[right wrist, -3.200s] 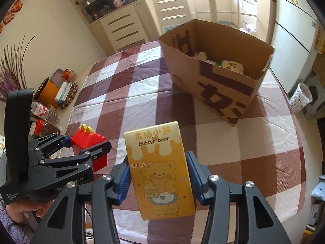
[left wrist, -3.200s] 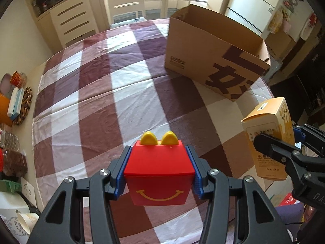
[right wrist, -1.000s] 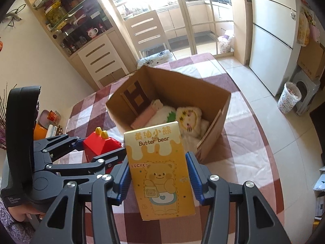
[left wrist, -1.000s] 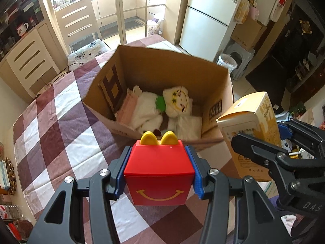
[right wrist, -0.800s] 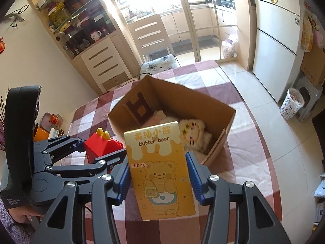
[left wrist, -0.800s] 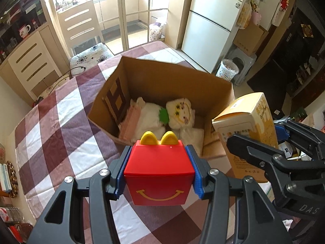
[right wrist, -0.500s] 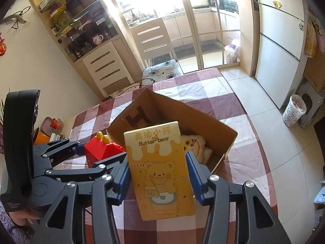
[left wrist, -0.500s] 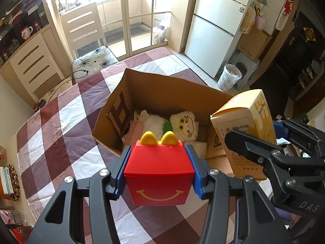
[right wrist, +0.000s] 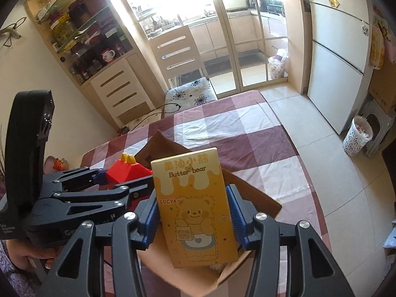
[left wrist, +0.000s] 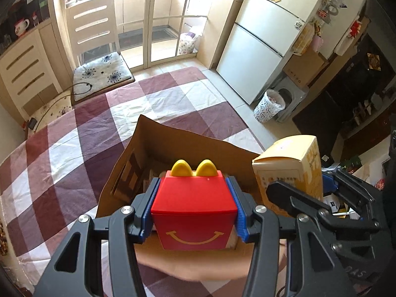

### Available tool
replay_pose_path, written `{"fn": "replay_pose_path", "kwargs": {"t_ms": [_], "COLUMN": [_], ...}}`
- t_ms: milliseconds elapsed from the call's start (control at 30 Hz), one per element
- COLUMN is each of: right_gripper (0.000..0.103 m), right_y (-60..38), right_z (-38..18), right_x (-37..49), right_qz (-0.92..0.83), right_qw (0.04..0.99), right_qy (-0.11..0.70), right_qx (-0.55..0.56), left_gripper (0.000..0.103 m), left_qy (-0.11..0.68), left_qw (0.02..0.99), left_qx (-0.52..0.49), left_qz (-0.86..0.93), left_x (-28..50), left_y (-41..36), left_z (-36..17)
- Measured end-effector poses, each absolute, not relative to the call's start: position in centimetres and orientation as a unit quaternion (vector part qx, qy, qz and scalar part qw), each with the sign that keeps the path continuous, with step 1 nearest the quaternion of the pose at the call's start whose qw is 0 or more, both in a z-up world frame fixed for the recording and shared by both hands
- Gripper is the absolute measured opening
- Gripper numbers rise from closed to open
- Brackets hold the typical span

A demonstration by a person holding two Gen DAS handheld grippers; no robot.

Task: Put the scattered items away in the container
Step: 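Lower the red toy box with the left tool while the right tool lowers the Butter bear box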

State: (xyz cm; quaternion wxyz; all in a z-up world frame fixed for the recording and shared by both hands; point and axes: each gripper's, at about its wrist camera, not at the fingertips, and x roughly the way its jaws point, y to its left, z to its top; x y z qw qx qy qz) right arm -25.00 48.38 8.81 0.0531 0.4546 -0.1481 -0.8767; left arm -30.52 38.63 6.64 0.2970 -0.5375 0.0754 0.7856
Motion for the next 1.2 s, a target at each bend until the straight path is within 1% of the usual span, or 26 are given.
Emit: {"fn": "replay_pose_path", "kwargs": {"t_ms": [200, 500, 600, 700, 767, 933, 1200], "right_gripper": [0.051, 0.051, 0.051, 0.051, 0.051, 0.051, 0.052], "right_y": [48.1, 46.4, 46.1, 45.7, 45.7, 45.7, 45.9], "right_z": [6.5, 3.6, 2.7, 2.3, 2.1, 1.8, 1.7], "right_x": [-26.8, -27.1, -26.7, -26.5, -26.5, -26.5, -26.9], "right_qz": [-0.866, -0.851, -0.845, -0.846, -0.845, -0.844, -0.839], "right_qw": [0.050, 0.062, 0.065, 0.057, 0.058, 0.056, 0.055], "right_qy": [-0.154, -0.125, -0.115, -0.087, -0.087, -0.076, -0.089], "right_qx": [0.474, 0.507, 0.518, 0.522, 0.524, 0.528, 0.534], "left_gripper": [0.053, 0.053, 0.053, 0.053, 0.053, 0.053, 0.053], "left_qy": [0.060, 0.089, 0.111, 0.133, 0.145, 0.151, 0.140], "left_qw": [0.286, 0.272, 0.268, 0.267, 0.267, 0.267, 0.271], "left_qx": [-0.560, -0.571, -0.565, -0.558, -0.555, -0.555, -0.556], "left_qz": [0.775, 0.770, 0.772, 0.775, 0.775, 0.773, 0.774], "left_x": [-32.1, -31.5, -31.1, -30.7, -30.5, -30.2, -30.2], "left_y": [38.3, 37.3, 37.3, 37.6, 37.8, 37.9, 37.8], "left_z": [3.3, -0.2, -0.7, -0.9, -1.0, -1.2, -0.9]}}
